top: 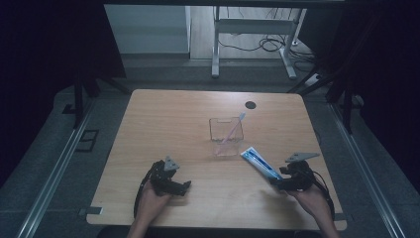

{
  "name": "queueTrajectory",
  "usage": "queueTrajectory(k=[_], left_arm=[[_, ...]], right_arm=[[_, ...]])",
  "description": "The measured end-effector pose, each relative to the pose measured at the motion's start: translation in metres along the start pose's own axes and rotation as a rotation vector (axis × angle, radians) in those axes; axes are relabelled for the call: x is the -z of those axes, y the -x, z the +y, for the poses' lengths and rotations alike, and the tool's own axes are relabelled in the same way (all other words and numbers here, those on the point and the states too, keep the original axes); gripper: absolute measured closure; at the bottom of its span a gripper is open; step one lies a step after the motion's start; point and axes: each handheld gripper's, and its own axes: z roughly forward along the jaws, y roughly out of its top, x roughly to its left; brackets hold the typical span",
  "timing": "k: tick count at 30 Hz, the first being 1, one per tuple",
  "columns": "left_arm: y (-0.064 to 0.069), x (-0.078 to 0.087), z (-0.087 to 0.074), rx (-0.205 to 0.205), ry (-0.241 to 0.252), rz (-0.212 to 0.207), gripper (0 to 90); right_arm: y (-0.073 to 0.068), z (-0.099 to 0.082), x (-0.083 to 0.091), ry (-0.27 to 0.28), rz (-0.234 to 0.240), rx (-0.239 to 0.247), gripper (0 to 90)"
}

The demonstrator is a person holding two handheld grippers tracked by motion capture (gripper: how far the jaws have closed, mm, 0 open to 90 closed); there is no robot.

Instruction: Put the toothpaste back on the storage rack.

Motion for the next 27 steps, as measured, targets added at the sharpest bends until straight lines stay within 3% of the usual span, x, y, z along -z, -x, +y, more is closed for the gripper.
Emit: queueTrajectory(k=[8, 17, 27], left_arm=[[0.000, 0.000, 0.000, 0.002, 0.002, 0.000, 0.2], [0.000, 0.000, 0.000, 0.007, 0.002, 0.000, 0.2], [0.000, 0.000, 0.000, 0.004, -0.002, 0.000, 0.2]], right_arm=[[0.007, 0.010, -0.010, -0.072, -0.005, 0.035, 28.9], [0.010, 0.026, -0.021, -0.175, -0.019, 0.022, 28.1], [0.004, 0.050, -0.038, -0.328, -0.025, 0.090, 34.8]])
